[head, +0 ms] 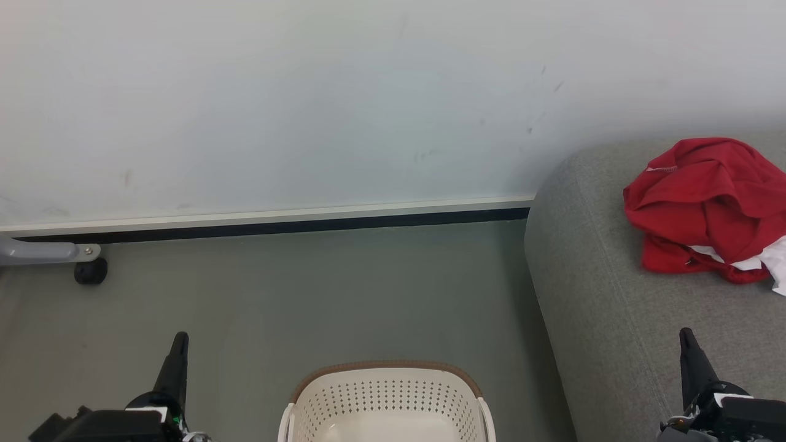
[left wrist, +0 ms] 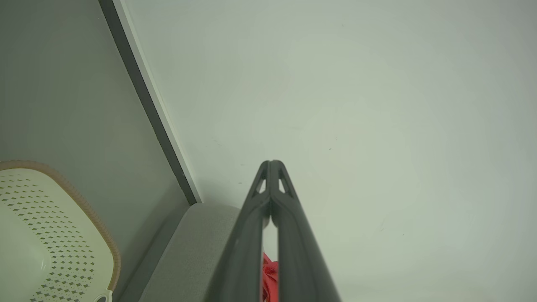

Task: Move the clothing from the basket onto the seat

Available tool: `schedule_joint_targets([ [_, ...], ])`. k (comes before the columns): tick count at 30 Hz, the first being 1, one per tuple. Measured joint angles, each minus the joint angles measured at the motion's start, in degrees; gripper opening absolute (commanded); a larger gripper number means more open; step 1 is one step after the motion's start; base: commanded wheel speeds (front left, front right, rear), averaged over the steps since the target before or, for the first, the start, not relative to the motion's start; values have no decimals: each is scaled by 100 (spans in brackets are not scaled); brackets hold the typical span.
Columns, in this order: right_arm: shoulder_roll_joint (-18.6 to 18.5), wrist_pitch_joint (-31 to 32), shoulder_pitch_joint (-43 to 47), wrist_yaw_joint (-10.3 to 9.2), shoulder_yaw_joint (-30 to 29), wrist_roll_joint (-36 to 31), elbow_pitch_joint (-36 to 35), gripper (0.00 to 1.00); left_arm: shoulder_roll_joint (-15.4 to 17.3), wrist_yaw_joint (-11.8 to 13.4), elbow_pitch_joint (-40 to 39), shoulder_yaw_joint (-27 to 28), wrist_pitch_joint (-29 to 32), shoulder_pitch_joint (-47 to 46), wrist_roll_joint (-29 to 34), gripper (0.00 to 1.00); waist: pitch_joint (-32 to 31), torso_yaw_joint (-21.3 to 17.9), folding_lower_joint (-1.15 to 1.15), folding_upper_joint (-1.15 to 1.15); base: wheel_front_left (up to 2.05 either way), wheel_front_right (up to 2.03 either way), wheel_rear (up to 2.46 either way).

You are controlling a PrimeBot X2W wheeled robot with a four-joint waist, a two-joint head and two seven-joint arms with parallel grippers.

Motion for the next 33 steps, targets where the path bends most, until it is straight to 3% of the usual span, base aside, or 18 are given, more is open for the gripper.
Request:
schedule_joint_targets([
  [33, 1, 0, 0, 1, 1, 8, 10, 0, 0, 0, 4, 0, 0, 0, -1, 0, -1, 0, 0, 0, 0, 0, 0],
])
